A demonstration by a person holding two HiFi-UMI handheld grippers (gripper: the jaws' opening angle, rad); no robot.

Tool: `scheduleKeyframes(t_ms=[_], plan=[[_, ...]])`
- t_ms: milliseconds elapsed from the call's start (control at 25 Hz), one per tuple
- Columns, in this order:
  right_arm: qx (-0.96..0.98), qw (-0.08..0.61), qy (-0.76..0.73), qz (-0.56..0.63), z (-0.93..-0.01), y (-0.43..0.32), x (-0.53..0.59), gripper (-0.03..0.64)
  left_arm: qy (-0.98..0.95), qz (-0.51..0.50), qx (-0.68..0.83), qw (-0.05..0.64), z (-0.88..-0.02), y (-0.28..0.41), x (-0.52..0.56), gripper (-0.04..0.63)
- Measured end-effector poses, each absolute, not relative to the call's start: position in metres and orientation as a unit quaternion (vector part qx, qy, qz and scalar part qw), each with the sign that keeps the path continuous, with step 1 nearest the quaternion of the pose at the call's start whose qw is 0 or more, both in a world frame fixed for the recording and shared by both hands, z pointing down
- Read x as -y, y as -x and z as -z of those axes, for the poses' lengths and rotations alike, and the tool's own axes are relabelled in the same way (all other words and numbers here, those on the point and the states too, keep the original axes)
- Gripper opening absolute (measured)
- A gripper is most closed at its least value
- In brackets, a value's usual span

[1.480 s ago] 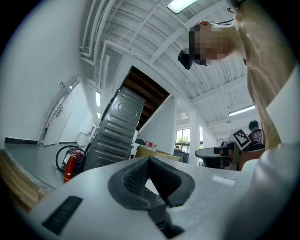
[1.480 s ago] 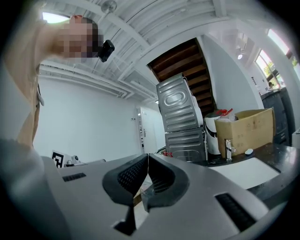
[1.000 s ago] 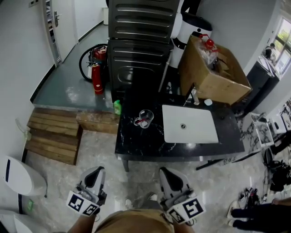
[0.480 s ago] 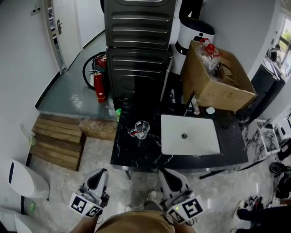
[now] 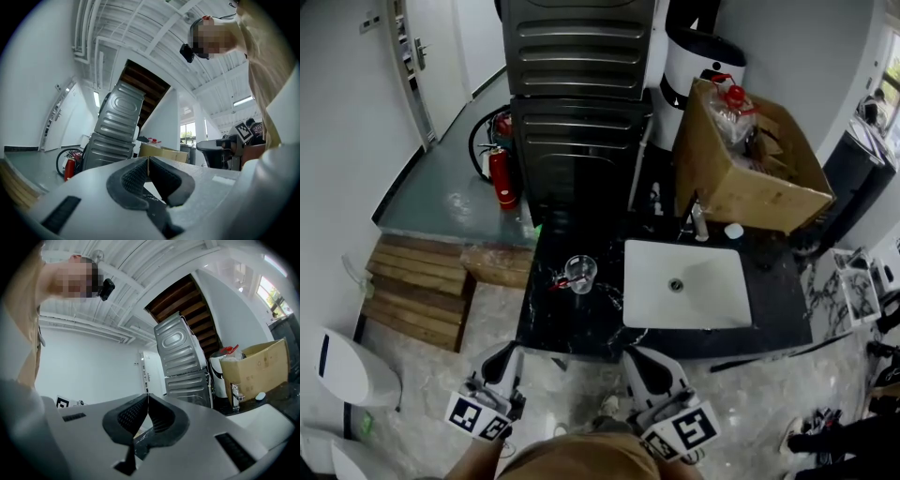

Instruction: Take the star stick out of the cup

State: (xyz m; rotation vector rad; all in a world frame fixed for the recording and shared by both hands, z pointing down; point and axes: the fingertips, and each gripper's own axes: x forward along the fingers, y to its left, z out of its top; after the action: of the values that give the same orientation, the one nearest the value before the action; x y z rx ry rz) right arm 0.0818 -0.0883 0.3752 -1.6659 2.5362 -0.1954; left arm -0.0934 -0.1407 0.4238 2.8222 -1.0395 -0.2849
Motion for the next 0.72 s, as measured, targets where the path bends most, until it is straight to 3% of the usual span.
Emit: scheduleKeyframes(t_ms=[720], plan=[[-0.827,0.049,0.554,0.081,-0.388,-0.109,0.096,0.002,-0.928,0.069,0.36,0.066,-0.441,0.073,0.165,0.004]])
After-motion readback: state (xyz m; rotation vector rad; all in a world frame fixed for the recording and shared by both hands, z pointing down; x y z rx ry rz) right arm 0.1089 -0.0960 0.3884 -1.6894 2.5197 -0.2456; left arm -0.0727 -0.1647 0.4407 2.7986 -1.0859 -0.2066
